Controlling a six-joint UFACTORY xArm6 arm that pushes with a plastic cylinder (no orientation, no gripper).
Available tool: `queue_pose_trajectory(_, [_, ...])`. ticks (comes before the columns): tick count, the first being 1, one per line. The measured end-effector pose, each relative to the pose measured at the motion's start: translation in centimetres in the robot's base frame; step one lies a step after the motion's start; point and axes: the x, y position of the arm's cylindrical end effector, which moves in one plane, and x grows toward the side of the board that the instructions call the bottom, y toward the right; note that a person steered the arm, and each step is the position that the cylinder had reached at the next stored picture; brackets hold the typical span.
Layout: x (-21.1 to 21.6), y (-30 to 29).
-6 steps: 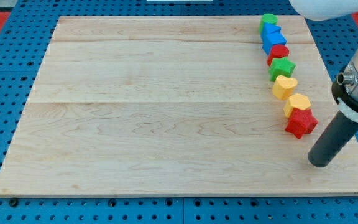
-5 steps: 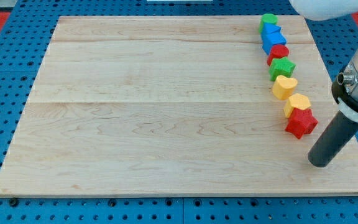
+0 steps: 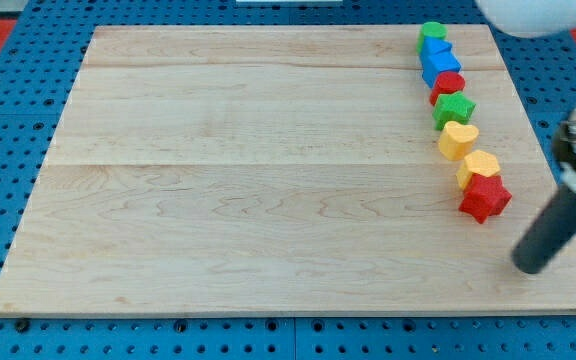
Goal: Separate green circle from the blue triangle
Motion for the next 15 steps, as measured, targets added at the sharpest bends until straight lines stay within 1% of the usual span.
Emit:
queue_pose_trajectory(1, [0.5,4.7])
queue_pose_trajectory(2, [0.5,6.3])
queue_pose_trajectory(6, [0.2,6.7])
queue_pose_trajectory(7, [-0.5,4.5])
queue_pose_trajectory(9, [-0.5,4.4])
queue_pose_trajectory(10, [-0.8,5.4])
queue_pose_trajectory(11, [-2.2,8.2])
queue_pose_trajectory(12, [-8.8,6.4])
queue_pose_trajectory(13, [-16.8,3.8])
queue_pose_trajectory(14, [-23.7,1.5])
queue_pose_trajectory(15, [-29.8,0.4])
